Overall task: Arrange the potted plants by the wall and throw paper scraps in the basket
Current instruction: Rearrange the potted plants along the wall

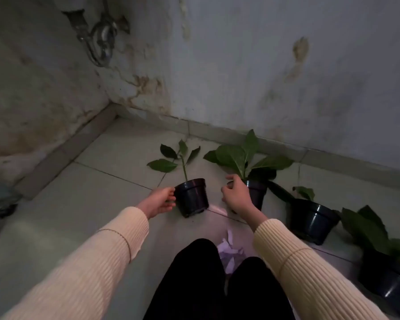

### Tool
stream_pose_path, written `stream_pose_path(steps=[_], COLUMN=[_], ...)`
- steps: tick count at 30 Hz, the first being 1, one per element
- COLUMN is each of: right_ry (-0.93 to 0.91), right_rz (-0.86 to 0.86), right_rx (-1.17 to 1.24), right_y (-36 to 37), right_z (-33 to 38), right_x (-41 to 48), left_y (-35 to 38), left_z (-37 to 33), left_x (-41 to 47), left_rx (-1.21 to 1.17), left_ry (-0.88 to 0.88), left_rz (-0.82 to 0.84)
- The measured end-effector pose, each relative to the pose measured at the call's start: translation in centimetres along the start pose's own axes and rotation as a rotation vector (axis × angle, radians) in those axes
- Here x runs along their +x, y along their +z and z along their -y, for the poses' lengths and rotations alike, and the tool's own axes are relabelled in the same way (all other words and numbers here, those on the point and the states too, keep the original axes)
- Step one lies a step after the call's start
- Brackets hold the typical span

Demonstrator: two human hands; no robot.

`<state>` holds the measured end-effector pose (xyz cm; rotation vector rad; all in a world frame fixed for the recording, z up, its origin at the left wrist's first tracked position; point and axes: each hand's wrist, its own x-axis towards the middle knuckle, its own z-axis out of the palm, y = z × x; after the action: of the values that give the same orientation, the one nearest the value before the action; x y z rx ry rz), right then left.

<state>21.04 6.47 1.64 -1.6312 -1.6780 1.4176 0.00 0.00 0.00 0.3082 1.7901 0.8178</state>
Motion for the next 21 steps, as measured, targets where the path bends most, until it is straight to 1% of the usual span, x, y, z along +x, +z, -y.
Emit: stream_pose_path(steps=[3, 7, 12, 14, 16, 21], right_ry=[0.056, 0.169, 0.321, 0.335, 0.367, 0.476], right_rz=[0.059, 0.134, 0.263, 0.302, 0.323, 0.299], right_rx=[-0.015, 0.034, 0.108, 0.068, -0.004, -0.100], right_y=[0.6, 1.9, 4.8, 6.0, 7.1, 9.1], right_z=[-1.2, -2.3, -1.6, -1.1, -0.7, -0.4], right_x=[2.2, 4.8, 8.6, 10.1, 11.4, 13.4], left_y=[0.8, 2.0, 2.7, 2.7, 2.6, 2.3], left_z=[0.2, 0.9, 0.6, 0.5, 0.5, 0.9], left_x=[2.9, 6.8, 9.9, 10.9, 11.8, 13.1], left_rx=[-0.134, -0.368, -0.532, -0.556, -0.554, -0.511], left_ry=[-0.118, -0.246, -0.303, -0.317, -0.340, -0.368], left_rz=[0.008, -0.012, -0.103, -0.138, -0.137, -0.122])
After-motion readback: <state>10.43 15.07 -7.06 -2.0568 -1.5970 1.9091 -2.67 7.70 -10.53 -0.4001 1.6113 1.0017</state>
